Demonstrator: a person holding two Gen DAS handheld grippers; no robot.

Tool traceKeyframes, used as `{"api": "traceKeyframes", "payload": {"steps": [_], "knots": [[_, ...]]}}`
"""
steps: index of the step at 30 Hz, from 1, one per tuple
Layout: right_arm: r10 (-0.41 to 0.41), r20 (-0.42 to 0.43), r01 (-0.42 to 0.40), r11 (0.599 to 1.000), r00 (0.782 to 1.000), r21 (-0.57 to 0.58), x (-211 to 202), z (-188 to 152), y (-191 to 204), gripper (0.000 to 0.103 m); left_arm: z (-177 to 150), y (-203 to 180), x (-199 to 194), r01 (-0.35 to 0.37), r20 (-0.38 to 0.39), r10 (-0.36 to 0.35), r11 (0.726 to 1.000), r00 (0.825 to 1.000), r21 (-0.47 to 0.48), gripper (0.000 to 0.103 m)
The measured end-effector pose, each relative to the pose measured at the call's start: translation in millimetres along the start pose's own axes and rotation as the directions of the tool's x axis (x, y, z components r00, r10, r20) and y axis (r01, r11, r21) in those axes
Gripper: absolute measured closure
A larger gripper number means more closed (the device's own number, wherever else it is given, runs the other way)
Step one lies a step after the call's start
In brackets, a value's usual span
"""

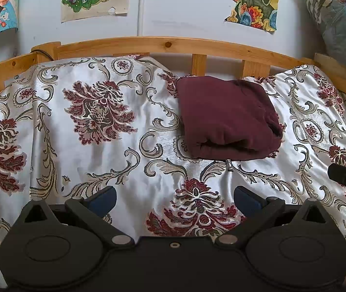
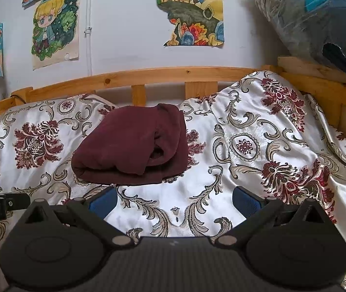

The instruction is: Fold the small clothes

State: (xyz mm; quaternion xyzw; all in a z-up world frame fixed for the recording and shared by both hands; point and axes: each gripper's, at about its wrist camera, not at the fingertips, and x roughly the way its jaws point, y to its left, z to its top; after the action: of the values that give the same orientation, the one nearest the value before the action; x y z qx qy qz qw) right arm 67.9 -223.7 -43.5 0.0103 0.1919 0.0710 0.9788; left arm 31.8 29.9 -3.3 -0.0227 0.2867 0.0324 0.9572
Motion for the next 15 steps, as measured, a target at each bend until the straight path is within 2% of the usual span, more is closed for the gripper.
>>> {"api": "traceKeyframes", "payload": {"steps": [15], "knots": [[0.002,-0.003,-0.002,1.000,1.000,0.002,0.6,0.8,-1.6,0.000,0.2,0.1,0.0,0.000,-0.001,0.000,1.000,1.000,0.001,0.001]]}}
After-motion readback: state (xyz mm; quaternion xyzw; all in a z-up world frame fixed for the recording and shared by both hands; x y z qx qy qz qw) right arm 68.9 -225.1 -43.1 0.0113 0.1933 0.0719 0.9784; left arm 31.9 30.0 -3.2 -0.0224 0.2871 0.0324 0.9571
